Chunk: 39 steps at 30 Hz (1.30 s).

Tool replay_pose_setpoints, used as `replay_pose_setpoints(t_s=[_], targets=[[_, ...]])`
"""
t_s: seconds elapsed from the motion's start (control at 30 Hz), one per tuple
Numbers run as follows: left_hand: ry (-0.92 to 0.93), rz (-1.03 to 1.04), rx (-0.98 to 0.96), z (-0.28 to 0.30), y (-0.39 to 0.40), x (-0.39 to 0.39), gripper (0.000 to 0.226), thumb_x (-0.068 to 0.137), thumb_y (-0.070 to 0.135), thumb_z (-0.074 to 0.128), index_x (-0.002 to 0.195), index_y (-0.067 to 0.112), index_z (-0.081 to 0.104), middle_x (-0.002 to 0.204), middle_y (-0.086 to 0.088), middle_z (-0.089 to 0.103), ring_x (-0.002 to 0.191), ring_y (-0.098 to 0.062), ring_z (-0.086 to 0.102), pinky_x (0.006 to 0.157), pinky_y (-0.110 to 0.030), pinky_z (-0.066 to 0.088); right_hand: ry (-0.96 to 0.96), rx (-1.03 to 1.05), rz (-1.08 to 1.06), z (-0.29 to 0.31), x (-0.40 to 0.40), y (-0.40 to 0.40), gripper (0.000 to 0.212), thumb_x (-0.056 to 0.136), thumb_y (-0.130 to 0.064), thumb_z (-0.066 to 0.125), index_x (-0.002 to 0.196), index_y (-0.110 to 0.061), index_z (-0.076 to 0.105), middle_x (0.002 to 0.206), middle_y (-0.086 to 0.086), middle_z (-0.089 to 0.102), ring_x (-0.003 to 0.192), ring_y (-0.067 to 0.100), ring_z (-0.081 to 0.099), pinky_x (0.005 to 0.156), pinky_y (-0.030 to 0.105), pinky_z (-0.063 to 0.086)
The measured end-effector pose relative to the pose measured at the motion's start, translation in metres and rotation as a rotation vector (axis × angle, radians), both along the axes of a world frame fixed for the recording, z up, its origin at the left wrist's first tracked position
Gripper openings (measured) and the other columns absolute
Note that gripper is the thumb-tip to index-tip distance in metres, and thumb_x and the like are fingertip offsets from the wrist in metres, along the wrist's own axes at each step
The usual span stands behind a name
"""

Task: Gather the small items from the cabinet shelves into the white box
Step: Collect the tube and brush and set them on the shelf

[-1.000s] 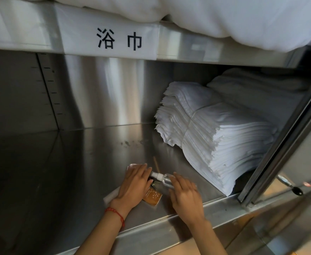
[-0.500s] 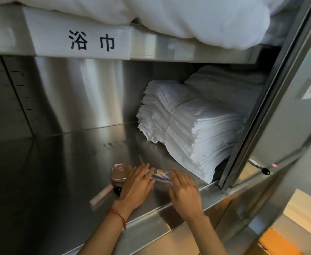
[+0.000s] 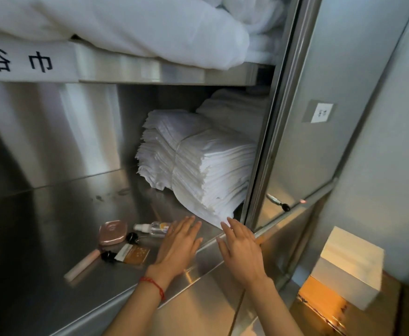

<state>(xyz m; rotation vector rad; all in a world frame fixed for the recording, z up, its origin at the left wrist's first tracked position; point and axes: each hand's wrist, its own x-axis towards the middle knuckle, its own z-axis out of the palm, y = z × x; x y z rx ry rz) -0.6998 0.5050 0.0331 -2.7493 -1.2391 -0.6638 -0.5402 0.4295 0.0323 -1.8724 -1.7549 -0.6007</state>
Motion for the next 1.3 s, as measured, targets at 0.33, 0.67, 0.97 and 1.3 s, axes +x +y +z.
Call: replay_pose_setpoints(t_s=[0.33,0.67,0.97,1.3], targets=[[0.018,-0.125,0.101,0.009,-0.04,0.076,0.048,0.081,0.039,0.036,0.1,0.016,0.074,0.103,-0.005,0.071,0.095,-0.02,0.069,0.076,-0.038,0.056,0.031,0.015,-0.13,0.013,0.068,-0.062,0.039,0.082,-0.034,0.05,0.11,-0.013,0.068,0.115,0.007,0.067,0.104,0.023,0.065,0.087,0.035,0.052],[-0.095,-0.302,0.249,0.006,-0.094,0.163,0.032,0.077,0.035,0.068,0.102,0.016,0.072,0.105,-0.003,0.07,0.097,-0.019,0.068,0.079,-0.038,0.054,-0.017,0.057,-0.324,0.009,0.139,-0.136,0.039,0.071,-0.032,0.079,0.105,-0.014,0.071,0.111,0.007,0.069,0.102,0.023,0.066,0.082,0.037,0.054],[-0.144,-0.5,0.242,0.003,-0.147,0.25,0.032,0.08,0.036,0.06,0.101,0.015,0.073,0.103,-0.004,0.071,0.096,-0.02,0.068,0.077,-0.04,0.056,-0.049,0.04,-0.563,0.006,0.201,-0.212,0.035,0.074,-0.038,0.064,0.1,-0.016,0.072,0.106,0.006,0.07,0.097,0.022,0.068,0.079,0.034,0.055],[-0.122,-0.742,0.235,-0.002,-0.177,0.332,0.039,0.081,0.039,0.047,0.1,0.018,0.073,0.103,-0.003,0.071,0.095,-0.02,0.069,0.077,-0.04,0.055,-0.054,0.054,-0.844,0.003,0.241,-0.273,0.047,0.06,-0.036,0.087,0.099,-0.014,0.073,0.106,0.007,0.071,0.097,0.024,0.069,0.078,0.039,0.055]])
